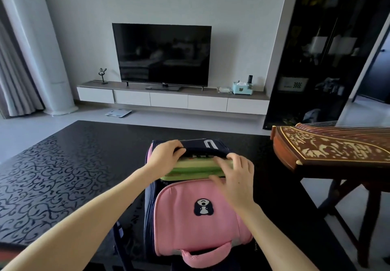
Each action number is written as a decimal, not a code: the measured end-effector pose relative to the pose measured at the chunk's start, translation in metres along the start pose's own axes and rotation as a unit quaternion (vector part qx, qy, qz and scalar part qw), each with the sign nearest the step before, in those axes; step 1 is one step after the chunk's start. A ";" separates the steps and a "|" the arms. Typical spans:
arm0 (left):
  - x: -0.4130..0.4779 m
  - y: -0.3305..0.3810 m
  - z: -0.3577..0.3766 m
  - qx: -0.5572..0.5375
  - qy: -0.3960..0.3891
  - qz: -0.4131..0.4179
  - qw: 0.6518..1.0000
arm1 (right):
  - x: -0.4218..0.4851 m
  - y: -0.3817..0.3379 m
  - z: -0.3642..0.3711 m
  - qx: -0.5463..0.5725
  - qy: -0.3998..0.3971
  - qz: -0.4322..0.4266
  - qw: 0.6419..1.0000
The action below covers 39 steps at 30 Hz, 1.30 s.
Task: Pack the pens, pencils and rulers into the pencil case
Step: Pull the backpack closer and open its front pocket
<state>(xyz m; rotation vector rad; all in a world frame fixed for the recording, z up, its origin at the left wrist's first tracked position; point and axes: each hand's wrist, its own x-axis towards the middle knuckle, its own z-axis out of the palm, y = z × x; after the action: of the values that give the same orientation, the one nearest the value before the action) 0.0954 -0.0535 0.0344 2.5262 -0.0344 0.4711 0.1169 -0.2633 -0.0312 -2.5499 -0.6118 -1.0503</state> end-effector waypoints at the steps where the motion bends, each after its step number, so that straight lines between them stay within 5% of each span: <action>1: -0.001 -0.001 0.001 0.021 -0.006 0.018 1.000 | -0.003 -0.003 0.000 -0.007 0.011 -0.004 1.000; 11: -0.015 -0.010 0.003 0.007 -0.030 0.068 0.997 | 0.040 -0.054 0.025 -0.057 -0.073 -0.004 0.996; 16: -0.024 -0.061 0.000 0.077 -0.079 0.095 0.989 | 0.025 -0.013 0.028 -0.031 -0.119 -0.009 0.992; 19: -0.026 -0.076 0.001 0.111 -0.044 0.125 0.985 | 0.018 0.032 0.013 0.073 -0.164 0.116 0.977; 21: -0.019 -0.069 0.007 0.124 -0.030 0.153 0.980 | 0.016 0.046 0.007 0.222 -0.210 0.192 0.933; 23: -0.009 -0.049 0.016 0.149 -0.062 0.171 0.972 | 0.015 0.045 0.008 0.337 -0.238 0.229 0.882; 25: 0.000 -0.024 0.029 0.201 -0.115 0.178 0.956 | 0.013 0.045 0.012 0.365 -0.233 0.234 0.870; 28: 0.019 0.016 0.052 0.242 -0.162 0.182 0.939 | 0.006 0.051 0.022 0.363 -0.242 0.230 0.870; 34: 0.041 0.036 0.064 0.132 -0.146 0.157 0.968 | 0.007 0.049 0.034 0.277 -0.169 0.250 0.912; 39: 0.041 0.030 0.071 0.089 -0.174 0.160 0.968 | 0.023 0.044 0.044 0.167 -0.193 0.305 0.918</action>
<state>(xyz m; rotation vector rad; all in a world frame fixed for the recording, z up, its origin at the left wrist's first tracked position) 0.1532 -0.1137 0.0082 2.7634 -0.5622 0.1487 0.1786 -0.2758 -0.0499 -2.3873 -0.0408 -0.2081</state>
